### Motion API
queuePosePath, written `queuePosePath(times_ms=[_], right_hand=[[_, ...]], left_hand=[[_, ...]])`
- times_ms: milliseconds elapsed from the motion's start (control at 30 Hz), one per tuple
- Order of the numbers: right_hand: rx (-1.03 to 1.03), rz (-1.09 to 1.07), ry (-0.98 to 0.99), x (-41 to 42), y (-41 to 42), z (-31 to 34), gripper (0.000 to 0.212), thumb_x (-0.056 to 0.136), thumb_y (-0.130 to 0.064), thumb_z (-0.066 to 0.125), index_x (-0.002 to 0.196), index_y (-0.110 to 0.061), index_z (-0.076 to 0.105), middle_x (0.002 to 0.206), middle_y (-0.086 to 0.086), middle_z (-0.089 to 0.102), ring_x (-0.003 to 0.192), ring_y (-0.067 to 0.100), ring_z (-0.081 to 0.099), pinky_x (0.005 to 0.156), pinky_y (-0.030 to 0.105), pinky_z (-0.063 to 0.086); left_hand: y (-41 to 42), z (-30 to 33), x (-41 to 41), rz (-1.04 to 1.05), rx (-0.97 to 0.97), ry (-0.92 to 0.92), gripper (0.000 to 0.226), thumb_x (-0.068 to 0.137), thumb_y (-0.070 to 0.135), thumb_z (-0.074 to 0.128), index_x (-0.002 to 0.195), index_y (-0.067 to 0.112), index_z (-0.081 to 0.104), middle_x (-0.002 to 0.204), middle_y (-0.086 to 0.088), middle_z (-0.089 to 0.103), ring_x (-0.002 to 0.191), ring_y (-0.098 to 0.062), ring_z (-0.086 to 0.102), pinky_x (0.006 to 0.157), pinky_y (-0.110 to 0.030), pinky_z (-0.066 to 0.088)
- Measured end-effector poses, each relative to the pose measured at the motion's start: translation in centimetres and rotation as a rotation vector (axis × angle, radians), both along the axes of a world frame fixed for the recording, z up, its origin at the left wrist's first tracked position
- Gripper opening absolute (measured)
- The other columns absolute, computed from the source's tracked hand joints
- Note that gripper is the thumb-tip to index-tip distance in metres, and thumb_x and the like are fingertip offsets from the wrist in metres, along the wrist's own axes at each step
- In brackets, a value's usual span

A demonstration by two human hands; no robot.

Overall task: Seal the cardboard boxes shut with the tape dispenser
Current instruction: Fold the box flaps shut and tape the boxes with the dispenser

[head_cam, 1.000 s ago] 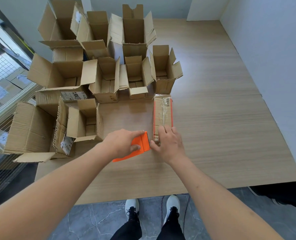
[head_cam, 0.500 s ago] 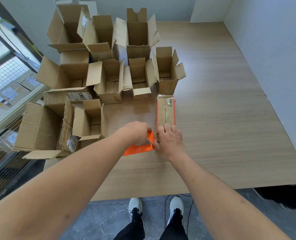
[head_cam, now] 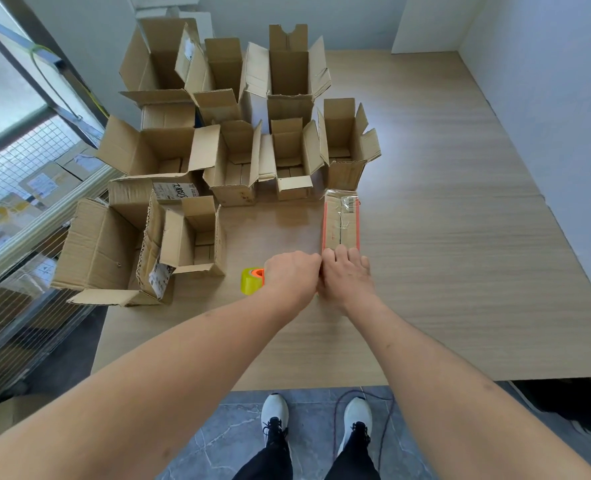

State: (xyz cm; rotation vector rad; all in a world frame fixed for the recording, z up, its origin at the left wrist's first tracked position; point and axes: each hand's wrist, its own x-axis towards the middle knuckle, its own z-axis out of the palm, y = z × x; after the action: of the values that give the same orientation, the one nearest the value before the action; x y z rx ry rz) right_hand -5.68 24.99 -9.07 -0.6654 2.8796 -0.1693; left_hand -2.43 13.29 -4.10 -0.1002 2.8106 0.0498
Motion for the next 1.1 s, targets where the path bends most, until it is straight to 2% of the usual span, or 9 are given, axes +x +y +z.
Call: queuePosePath(times_ms=[167, 333, 500, 600, 667, 767, 900, 1000, 1100], right_hand=[[0.061, -0.003, -0.039, -0.2, -0.1, 0.2, 0.028, 0.098, -0.037, 0.042, 0.116, -0.017, 0.047, 0.124, 0.008, 0.048, 0.118, 0.032, 0.043, 0.095, 0.041, 0.033], [0.051, -0.022, -0.027, -0.2, -0.2, -0.2, 0.024, 0.096, -0.032, 0.046, 0.114, -0.017, 0.049, 0.122, 0.008, 0.049, 0.116, 0.032, 0.044, 0.094, 0.041, 0.033], [0.056, 0.002, 0.001, 0.7, 0.2, -0.4, 0.027, 0.096, -0.036, 0.048, 0.115, -0.017, 0.049, 0.121, 0.008, 0.049, 0.115, 0.033, 0.044, 0.093, 0.041, 0.034], [0.042, 0.014, 0.033, 0.7, 0.5, -0.6, 0.028, 0.097, -0.038, 0.047, 0.116, -0.018, 0.049, 0.121, 0.007, 0.048, 0.113, 0.031, 0.045, 0.093, 0.041, 0.035], [0.029, 0.003, 0.040, 0.4, 0.4, -0.6, 0.028, 0.095, -0.038, 0.048, 0.115, -0.018, 0.050, 0.119, 0.007, 0.050, 0.112, 0.031, 0.046, 0.092, 0.042, 0.035], [-0.002, -0.010, 0.063, 0.4, 0.4, -0.8, 0.028, 0.092, -0.040, 0.051, 0.111, -0.018, 0.052, 0.115, 0.006, 0.051, 0.109, 0.031, 0.047, 0.089, 0.041, 0.036], [-0.017, -0.021, 0.109, 0.5, 0.6, -1.3, 0.032, 0.088, -0.044, 0.063, 0.105, -0.020, 0.052, 0.109, 0.004, 0.052, 0.103, 0.030, 0.048, 0.084, 0.040, 0.036], [-0.037, -0.032, 0.173, 0.7, 0.6, -1.6, 0.034, 0.081, -0.044, 0.071, 0.098, -0.020, 0.054, 0.102, 0.004, 0.055, 0.096, 0.030, 0.050, 0.079, 0.041, 0.038], [-0.064, -0.023, 0.202, 0.7, 0.7, -1.8, 0.036, 0.080, -0.045, 0.073, 0.097, -0.020, 0.054, 0.102, 0.004, 0.056, 0.096, 0.030, 0.052, 0.079, 0.041, 0.039]], left_hand=[[0.1, -0.7, 0.9, 0.053, 0.043, 0.049, 0.016, 0.098, 0.023, 0.052, 0.113, 0.026, 0.057, 0.104, -0.004, 0.066, 0.098, -0.033, 0.068, 0.066, -0.034, 0.039], [-0.9, -1.1, 0.1, 0.234, 0.226, -0.044, 0.011, 0.084, 0.027, 0.063, 0.094, 0.031, 0.060, 0.106, -0.002, 0.068, 0.103, -0.030, 0.066, 0.071, -0.032, 0.041], [-3.3, -3.9, 0.8, 0.416, 0.270, -0.109, 0.028, 0.088, 0.035, 0.070, 0.113, 0.023, 0.065, 0.120, -0.009, 0.068, 0.115, -0.033, 0.062, 0.084, -0.036, 0.049], [-4.2, -5.5, 1.8, 0.402, 0.291, -0.077, 0.036, 0.089, 0.036, 0.069, 0.122, 0.025, 0.062, 0.120, -0.010, 0.069, 0.115, -0.034, 0.062, 0.087, -0.037, 0.049], [-4.3, -6.2, 2.5, 0.380, 0.320, -0.020, 0.046, 0.091, 0.034, 0.066, 0.136, 0.030, 0.054, 0.121, -0.012, 0.068, 0.114, -0.036, 0.061, 0.089, -0.039, 0.051], [-4.3, -6.6, 3.0, 0.320, 0.325, 0.008, 0.068, 0.097, 0.029, 0.058, 0.155, 0.041, 0.026, 0.116, -0.015, 0.067, 0.108, -0.038, 0.062, 0.088, -0.042, 0.051], [-4.1, -7.1, 3.8, 0.231, 0.222, 0.004, 0.093, 0.093, 0.016, 0.058, 0.155, 0.051, -0.002, 0.095, -0.013, 0.060, 0.090, -0.036, 0.059, 0.081, -0.044, 0.047], [-4.1, -8.3, 4.9, 0.261, 0.239, -0.040, 0.104, 0.089, 0.009, 0.059, 0.154, 0.053, -0.009, 0.091, -0.012, 0.051, 0.084, -0.031, 0.052, 0.081, -0.044, 0.046], [-4.5, -9.8, 6.2, 0.273, 0.289, -0.010, 0.109, 0.089, 0.006, 0.058, 0.150, 0.057, -0.016, 0.084, -0.010, 0.048, 0.079, -0.030, 0.052, 0.075, -0.042, 0.045]])
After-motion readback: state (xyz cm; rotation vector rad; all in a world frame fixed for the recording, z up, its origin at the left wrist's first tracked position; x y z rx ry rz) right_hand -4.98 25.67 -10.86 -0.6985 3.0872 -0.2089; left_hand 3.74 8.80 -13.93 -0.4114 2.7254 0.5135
